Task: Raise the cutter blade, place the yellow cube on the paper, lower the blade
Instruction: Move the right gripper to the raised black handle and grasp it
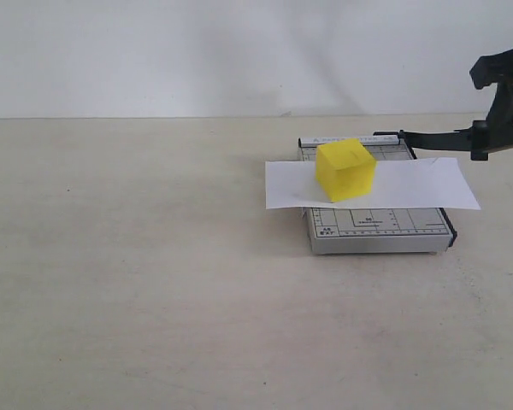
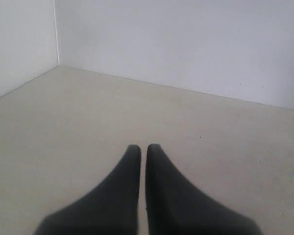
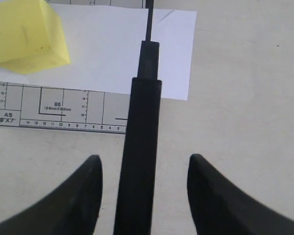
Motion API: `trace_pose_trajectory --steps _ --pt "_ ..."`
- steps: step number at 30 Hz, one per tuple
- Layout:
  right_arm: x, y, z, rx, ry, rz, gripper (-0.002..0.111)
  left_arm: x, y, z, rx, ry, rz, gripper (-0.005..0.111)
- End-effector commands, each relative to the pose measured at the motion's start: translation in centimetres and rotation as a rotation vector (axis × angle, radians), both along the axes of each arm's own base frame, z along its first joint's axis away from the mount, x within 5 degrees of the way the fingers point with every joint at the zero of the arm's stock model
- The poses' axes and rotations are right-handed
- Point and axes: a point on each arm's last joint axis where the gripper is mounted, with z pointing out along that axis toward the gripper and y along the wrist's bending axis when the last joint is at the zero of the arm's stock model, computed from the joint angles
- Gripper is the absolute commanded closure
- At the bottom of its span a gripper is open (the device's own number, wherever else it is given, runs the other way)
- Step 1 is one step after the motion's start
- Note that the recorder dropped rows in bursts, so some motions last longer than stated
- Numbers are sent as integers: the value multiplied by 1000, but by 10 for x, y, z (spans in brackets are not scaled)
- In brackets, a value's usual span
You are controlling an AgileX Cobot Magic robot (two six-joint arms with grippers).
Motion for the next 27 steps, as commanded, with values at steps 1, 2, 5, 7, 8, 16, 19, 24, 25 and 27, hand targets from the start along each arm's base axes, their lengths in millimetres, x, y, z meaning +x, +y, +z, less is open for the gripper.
trace_pose_trajectory --steps 1,2,5,7,8,16,19,24,25,27 --pt "0 1 2 27 2 -9 57 0 0 -1 -17 -13 2 102" --pt "-1 1 2 30 9 -9 58 0 0 -1 -17 -13 2 102" --pt "-3 1 1 31 34 -6 71 0 0 -1 -17 -13 2 102" --pt "-5 1 0 30 50 -2 83 0 0 -1 -17 -13 2 102" --pt "-5 1 0 30 54 -2 91 0 0 -1 -17 -13 2 102" --pt "-6 1 0 22 68 16 108 0 0 -1 -17 -13 2 102" --pt "-6 1 0 22 66 15 108 0 0 -1 -17 -13 2 102" --pt "-7 4 0 53 74 14 108 0 0 -1 -17 -13 2 102" --pt "-8 4 -1 58 84 15 108 0 0 -1 -17 -13 2 102" --pt "-10 6 -6 75 115 14 108 0 0 -1 -17 -13 2 102"
